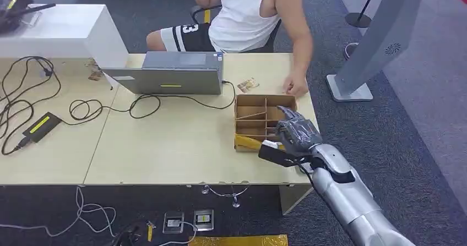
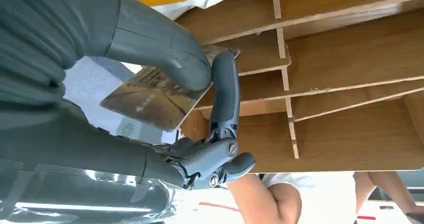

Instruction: Pass the card to the sensor for recognition and then transmit it.

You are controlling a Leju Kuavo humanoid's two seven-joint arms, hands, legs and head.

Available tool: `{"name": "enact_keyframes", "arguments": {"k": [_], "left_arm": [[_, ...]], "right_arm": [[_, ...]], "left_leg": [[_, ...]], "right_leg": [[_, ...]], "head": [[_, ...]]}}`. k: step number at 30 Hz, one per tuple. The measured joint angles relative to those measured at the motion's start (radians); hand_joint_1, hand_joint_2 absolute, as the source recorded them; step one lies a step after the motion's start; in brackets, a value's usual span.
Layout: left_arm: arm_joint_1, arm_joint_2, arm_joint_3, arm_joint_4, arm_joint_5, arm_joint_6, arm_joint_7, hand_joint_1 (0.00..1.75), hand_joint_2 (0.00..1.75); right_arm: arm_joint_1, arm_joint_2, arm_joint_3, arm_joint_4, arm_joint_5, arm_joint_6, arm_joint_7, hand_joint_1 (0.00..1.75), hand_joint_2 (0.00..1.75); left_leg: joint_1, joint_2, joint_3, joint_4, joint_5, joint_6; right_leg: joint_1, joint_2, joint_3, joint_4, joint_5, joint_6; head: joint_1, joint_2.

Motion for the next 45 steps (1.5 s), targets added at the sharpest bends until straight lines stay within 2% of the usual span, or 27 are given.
{"name": "enact_keyframes", "arguments": {"k": [5, 6, 7, 8, 9, 10, 32, 45], "left_arm": [[-0.001, 0.0, 0.0, 0.0, -0.005, 0.0, 0.0, 0.0, 0.0], [-0.001, 0.0, 0.0, 0.0, -0.006, 0.0, 0.0, 0.0, 0.0], [-0.001, 0.0, 0.0, 0.0, -0.006, 0.0, 0.0, 0.0, 0.0], [-0.001, 0.0, 0.0, -0.001, -0.006, -0.001, 0.0, 0.0, 0.0], [-0.001, 0.0, 0.0, -0.001, -0.006, 0.0, 0.0, 0.0, 0.0], [-0.001, 0.0, 0.0, -0.001, -0.006, -0.001, 0.0, 0.0, 0.0], [-0.004, -0.005, 0.0, -0.008, -0.015, -0.003, 0.0, 0.0, 0.0], [-0.005, -0.005, 0.0, -0.008, -0.016, -0.003, 0.0, 0.0, 0.0]], "right_arm": [[0.0, 0.0, 0.0, 0.0, 0.0, 0.0, 0.0, 1.55, 1.75], [0.0, 0.0, 0.0, 0.0, 0.0, 0.0, 0.0, 1.03, 1.75], [0.0, 0.0, 0.0, 0.0, 0.0, 0.0, -0.001, 0.87, 1.75], [0.0, 0.0, 0.0, 0.0, 0.0, 0.0, -0.001, 0.87, 1.75], [0.0, 0.0, 0.0, 0.0, 0.0, 0.0, -0.002, 0.12, 1.75], [0.0, 0.0, 0.0, 0.0, 0.0, 0.0, -0.002, 0.0, 1.75], [-0.003, -0.001, -0.006, 0.003, -0.012, -0.028, -0.023, 0.0, 1.75], [-0.01, -0.044, -0.044, 0.008, -0.031, -0.03, -0.013, 0.0, 1.75]], "left_leg": [[0.0, 0.0, 0.0, 0.0, 0.0, 0.0], [0.0, 0.0, 0.0, 0.0, 0.0, 0.0], [0.0, 0.0, 0.0, 0.0, 0.0, 0.0], [0.0, 0.0, 0.0, 0.0, 0.0, 0.0], [0.0, 0.0, 0.0, 0.0, 0.0, 0.0], [0.0, 0.0, 0.0, 0.0, 0.0, 0.0], [0.0, 0.0, 0.0, 0.0, 0.0, 0.0], [0.0, 0.0, 0.0, 0.0, 0.0, 0.0]], "right_leg": [[0.0, 0.0, 0.0, 0.0, 0.0, 0.0], [0.0, 0.0, 0.0, 0.0, 0.0, 0.0], [0.0, 0.0, 0.0, 0.0, 0.0, 0.0], [0.0, 0.0, 0.0, 0.0, 0.0, 0.0], [0.0, 0.0, 0.0, 0.0, 0.0, 0.0], [0.0, 0.0, 0.0, 0.0, 0.0, 0.0], [0.0, 0.0, 0.0, 0.0, 0.0, 0.0], [0.0, 0.0, 0.0, 0.0, 0.0, 0.0]], "head": [[0.0, 0.0], [0.0, 0.0], [0.0, 0.0], [0.0, 0.0], [0.0, 0.0], [0.0, 0.0], [0.0, 0.0], [0.0, 0.0]]}}
